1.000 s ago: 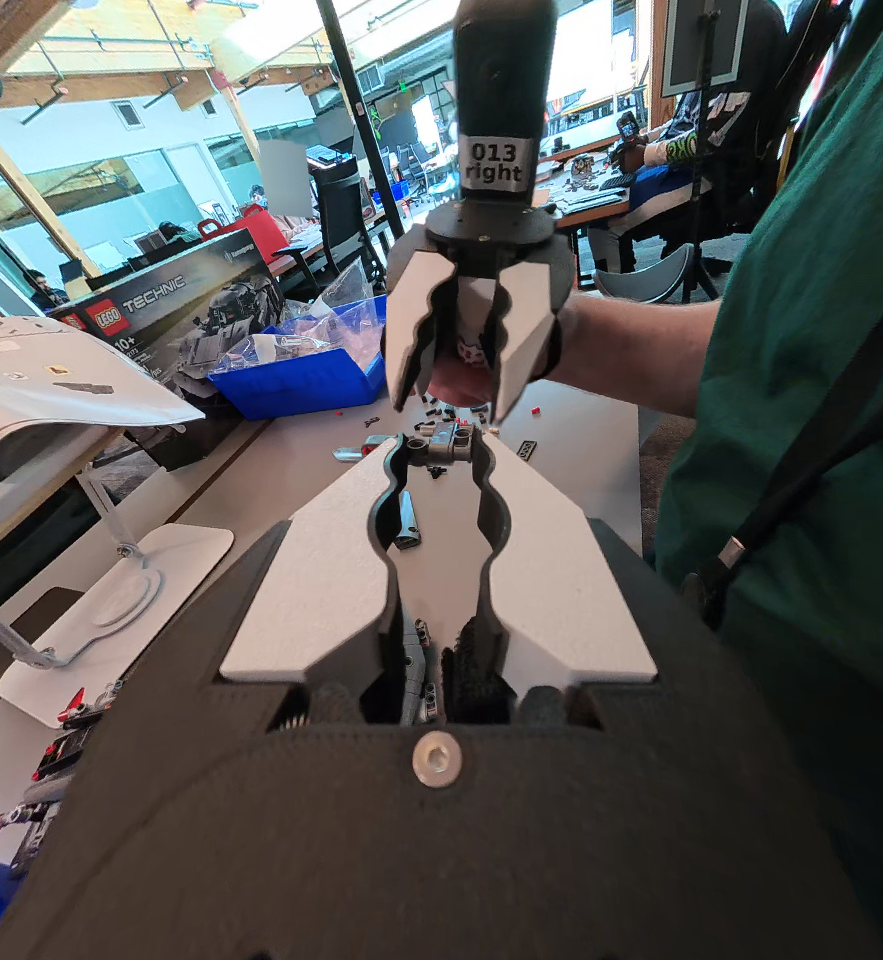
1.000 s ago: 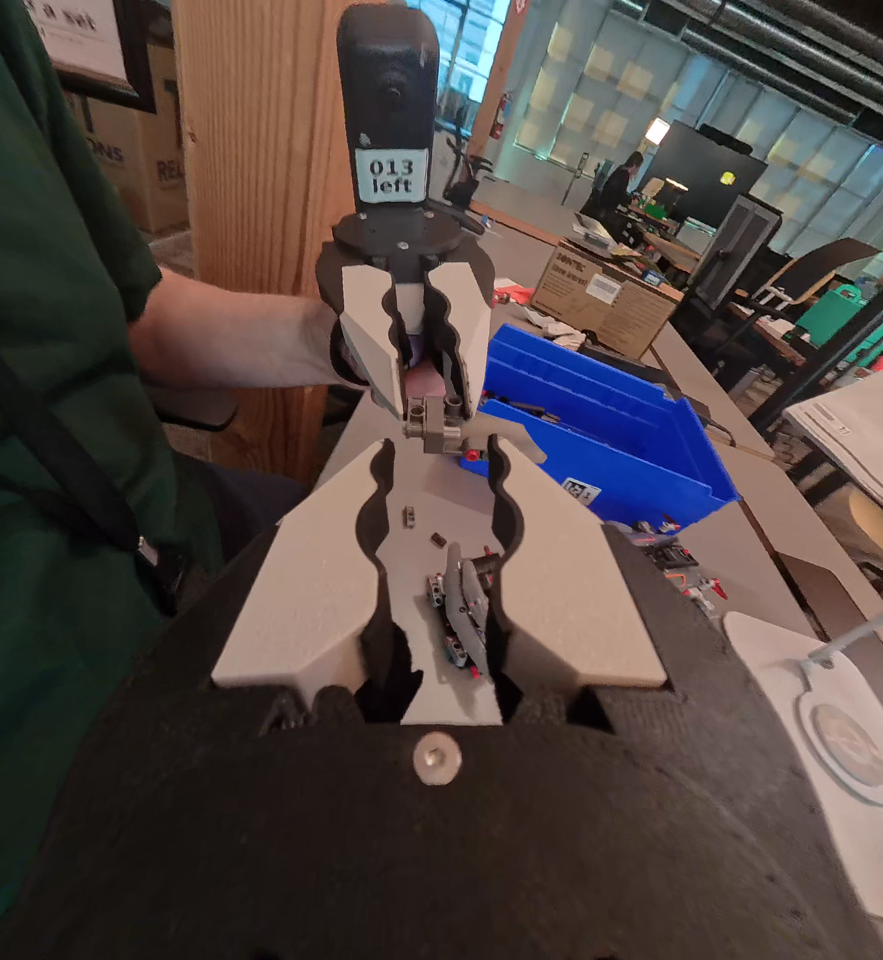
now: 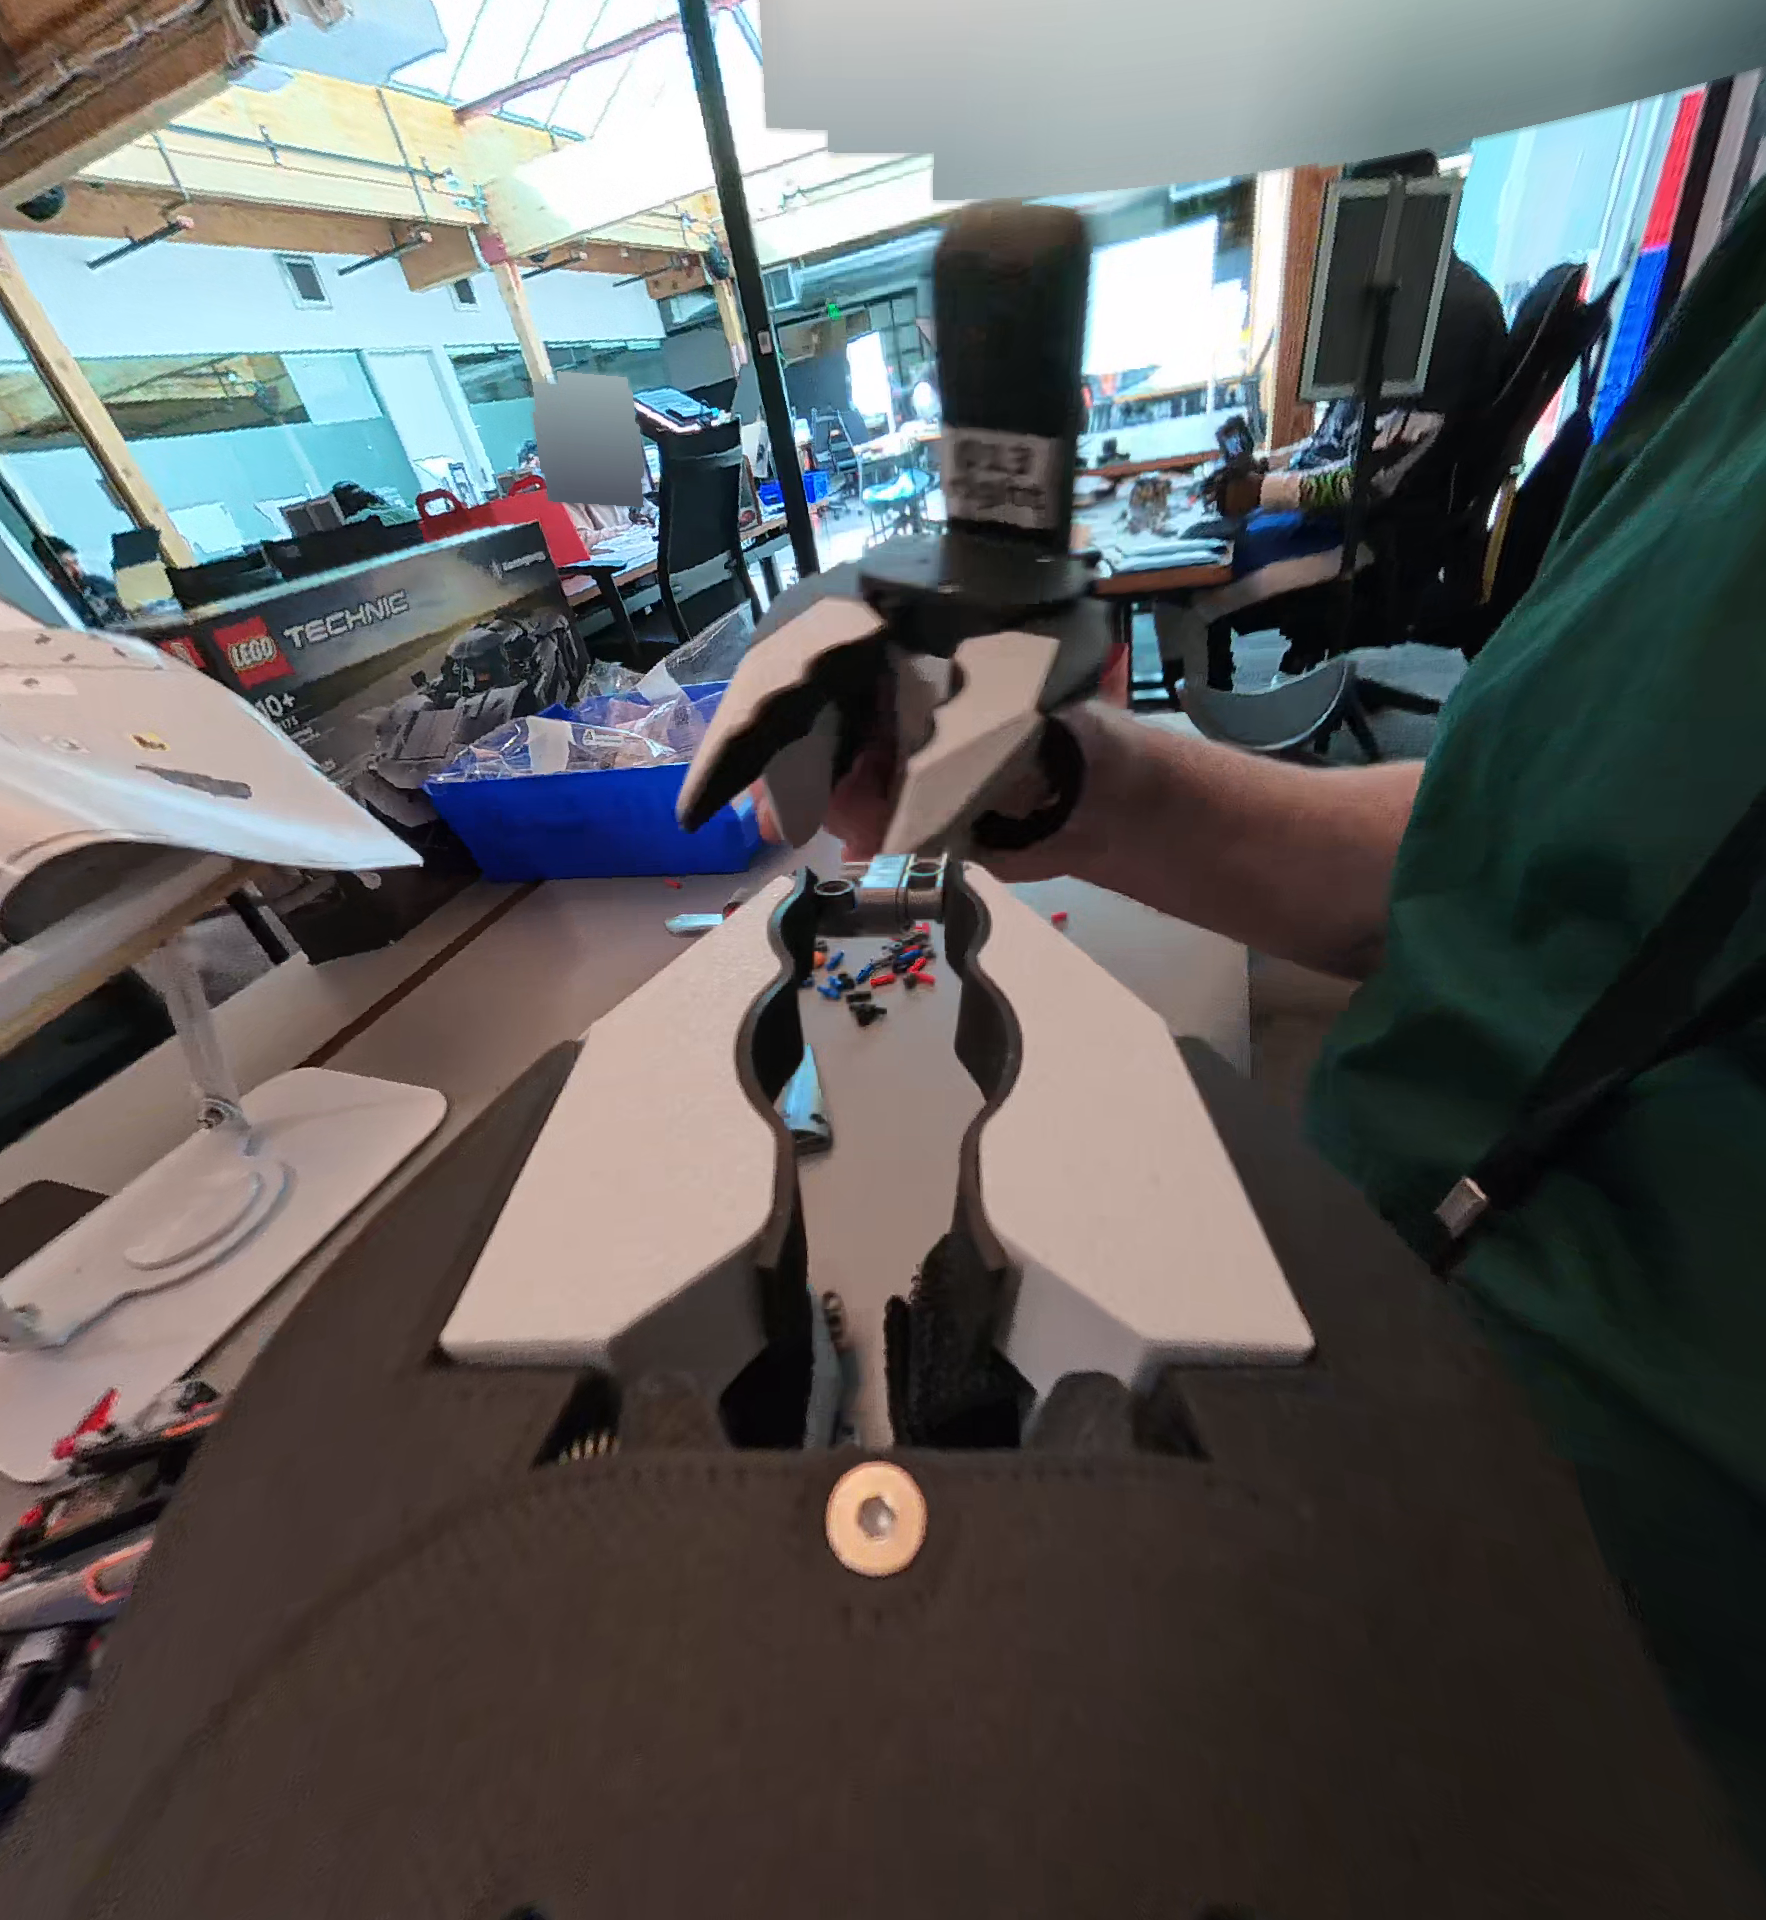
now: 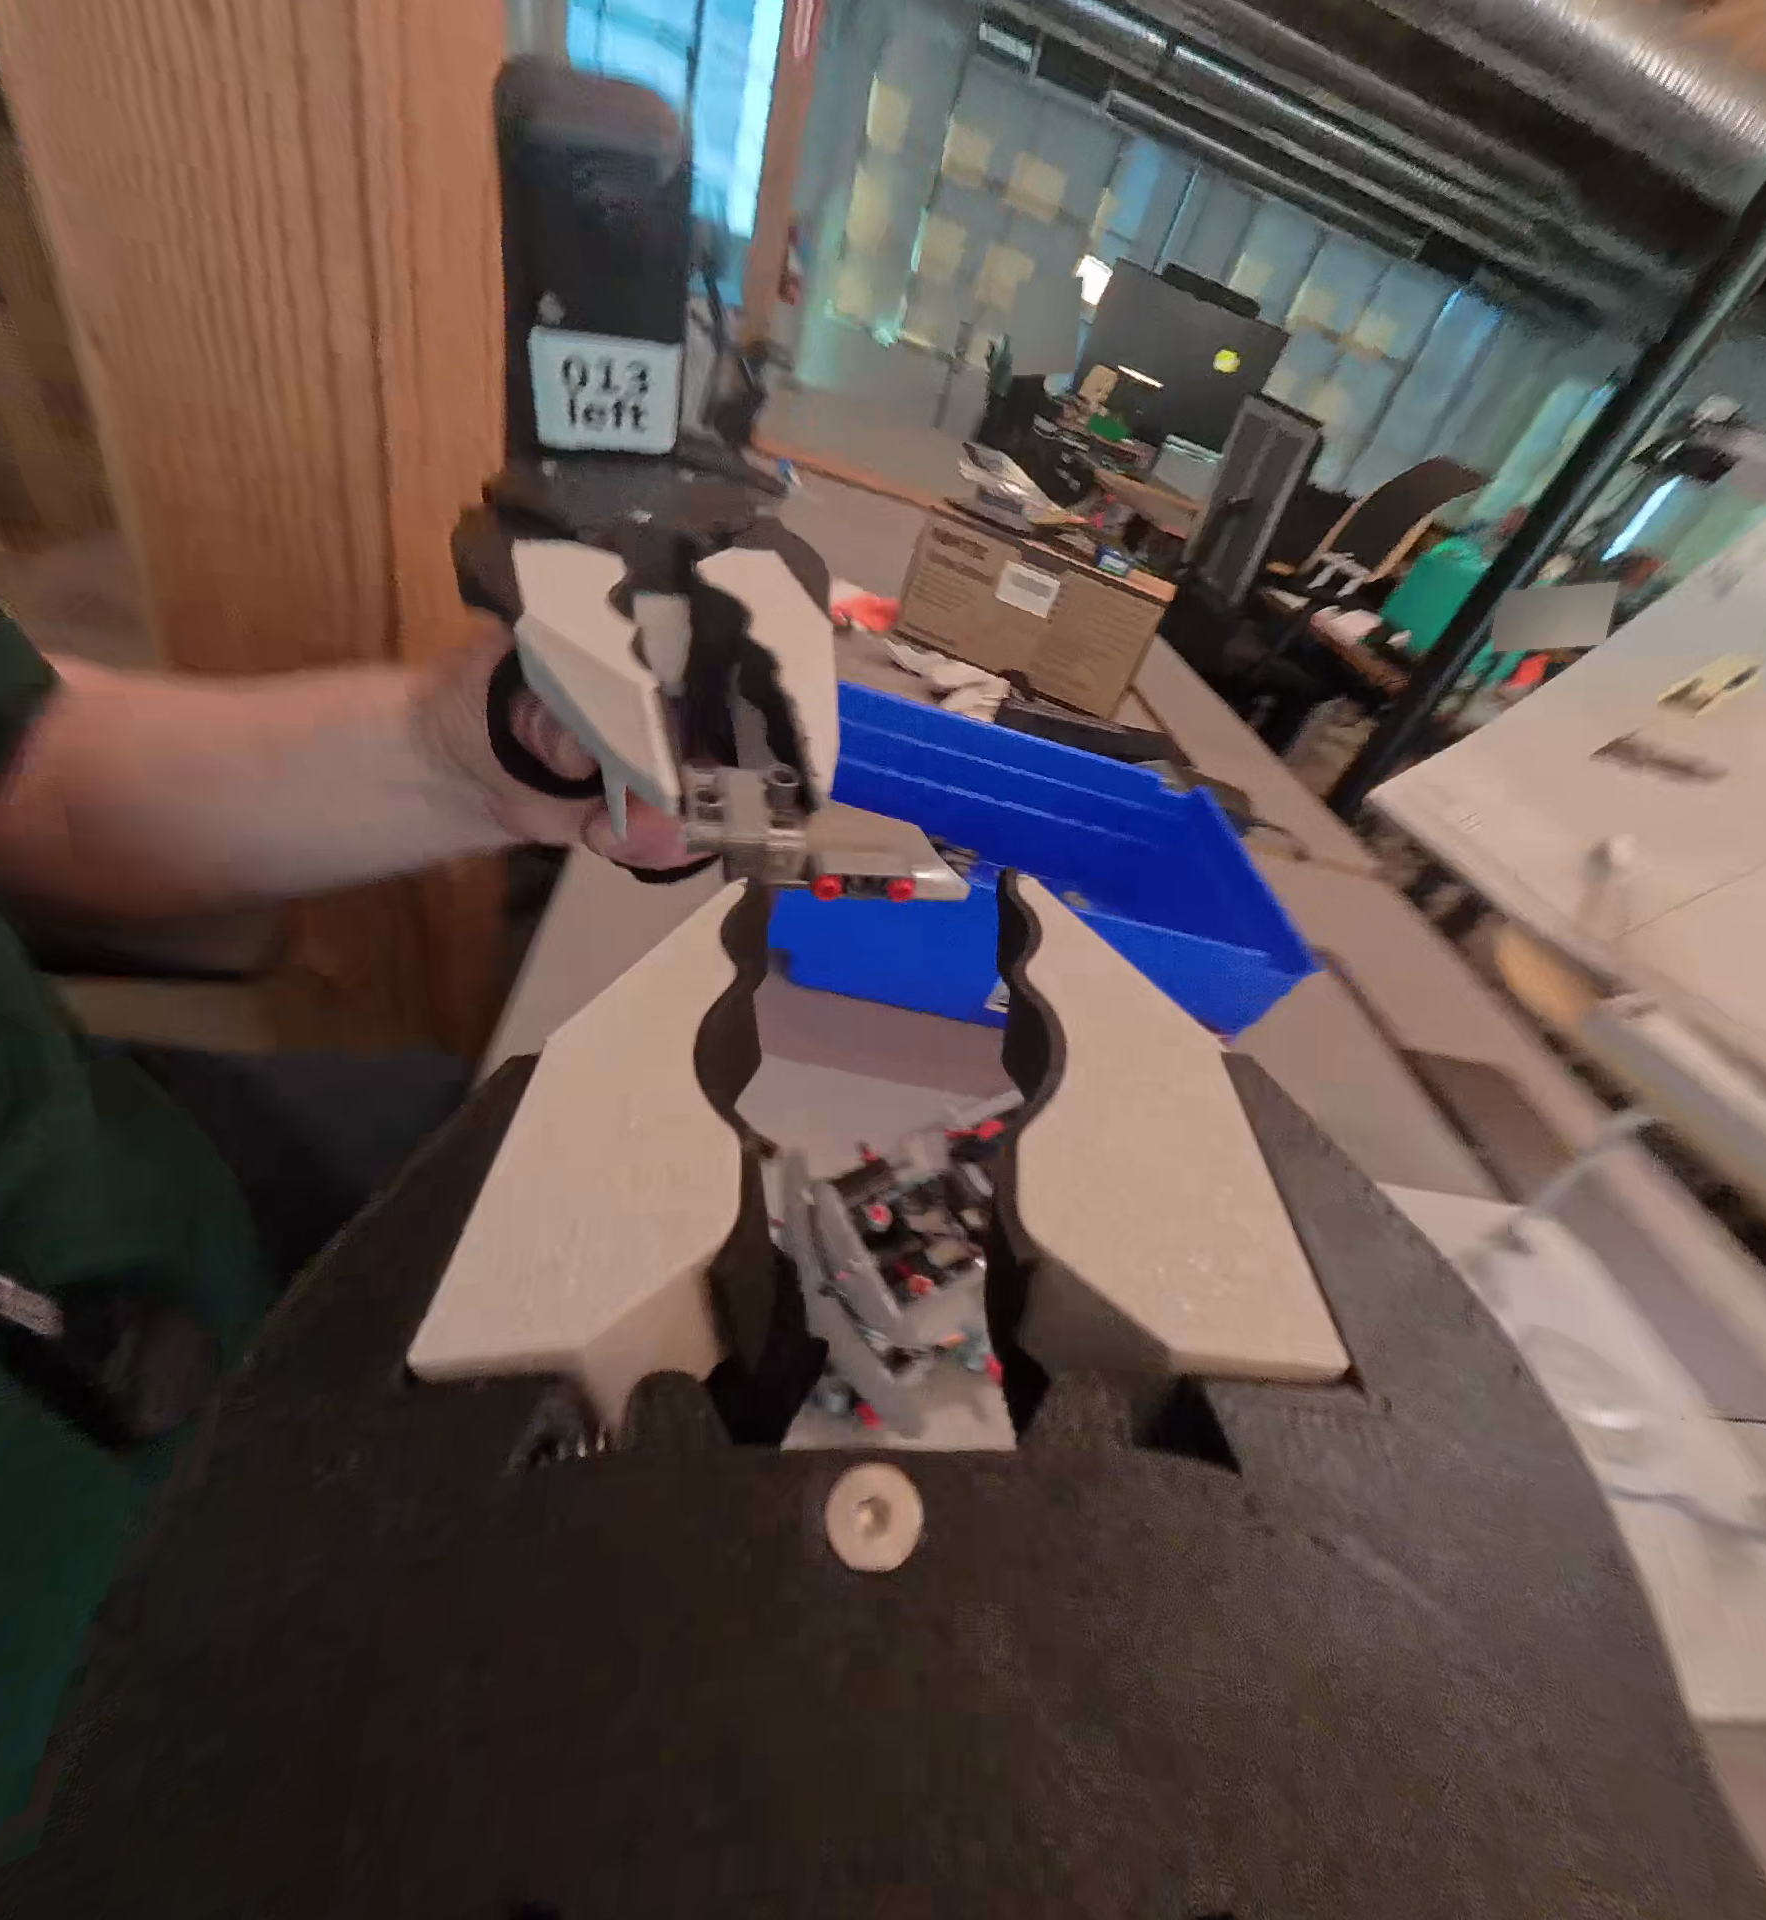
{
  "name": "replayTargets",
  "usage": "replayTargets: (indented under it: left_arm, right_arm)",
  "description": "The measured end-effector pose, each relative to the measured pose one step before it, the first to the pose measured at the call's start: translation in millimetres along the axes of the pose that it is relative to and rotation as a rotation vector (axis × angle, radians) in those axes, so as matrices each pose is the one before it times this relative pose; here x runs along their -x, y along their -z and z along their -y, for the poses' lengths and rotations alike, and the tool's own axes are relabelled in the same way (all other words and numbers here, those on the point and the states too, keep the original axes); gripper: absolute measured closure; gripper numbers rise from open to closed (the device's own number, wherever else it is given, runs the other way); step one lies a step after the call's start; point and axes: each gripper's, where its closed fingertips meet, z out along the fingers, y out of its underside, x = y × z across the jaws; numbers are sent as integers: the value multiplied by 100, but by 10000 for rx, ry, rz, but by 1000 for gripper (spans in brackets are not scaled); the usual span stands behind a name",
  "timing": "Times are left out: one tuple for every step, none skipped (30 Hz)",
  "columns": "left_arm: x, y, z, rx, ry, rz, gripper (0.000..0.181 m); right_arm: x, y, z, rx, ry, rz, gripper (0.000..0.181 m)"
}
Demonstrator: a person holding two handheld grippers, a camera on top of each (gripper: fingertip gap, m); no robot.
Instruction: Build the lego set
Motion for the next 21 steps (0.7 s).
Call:
replayTargets:
  left_arm:
    - [-189,25,236,56,-277,-127,159]
    - [-34,-5,193,83,-216,-37,159]
    - [269,-10,147,69,-75,103,159]
    - [240,2,218,-54,146,1,159]
    - [166,43,380,-261,307,-95,159]
    - [257,82,431,-368,395,-55,159]
    - [336,102,364,-379,489,-53,159]
    - [316,143,468,-495,599,-116,159]
    - [304,169,660,-684,748,-182,160]
    - [344,145,638,-726,869,-240,159]
    - [321,148,570,-725,874,-299,159]
    - [295,206,639,-788,798,-312,159]
    - [348,223,590,-742,763,-273,159]
    - [328,162,392,-586,700,-254,160]
    - [180,72,150,-407,513,-270,160]
    - [199,17,-34,-246,305,-161,160]
    - [247,-31,-175,-102,202,-58,159]
    - [188,-42,-174,-43,168,-62,159]
    - [77,-25,-61,-77,155,-111,159]
    - [98,15,23,-87,141,-67,159]
    - [143,40,42,-82,138,-41,159]
  right_arm:
    - [-543,101,-27,-351,-1028,319,139]
    - [-215,70,35,-328,-931,527,134]
    - [-142,82,166,-349,-644,441,129]
    - [-96,78,127,-241,-173,241,129]
    - [30,-14,-4,-75,333,48,128]
    - [-102,-124,-131,88,500,-180,128]
    - [-91,-208,-124,182,472,-208,126]
    - [-100,-197,42,160,549,-277,124]
    - [-159,-205,141,134,732,-402,124]
    - [-301,-217,114,181,757,-482,124]
    - [-254,-314,-33,247,630,-365,124]
    - [-93,-397,-123,255,406,-138,124]
    - [-212,-415,-83,170,160,-93,124]
    - [-282,-382,-90,128,40,-70,124]
    - [-419,-325,-41,88,49,-140,124]
    - [-315,-244,78,1,105,-99,125]
    - [-187,-167,178,-68,118,-19,127]
    - [-61,-45,385,-209,142,32,134]
    - [-125,-51,263,-133,92,3,139]
    - [-37,-113,20,23,-6,115,141]
    - [70,-26,183,-106,-33,164,146]
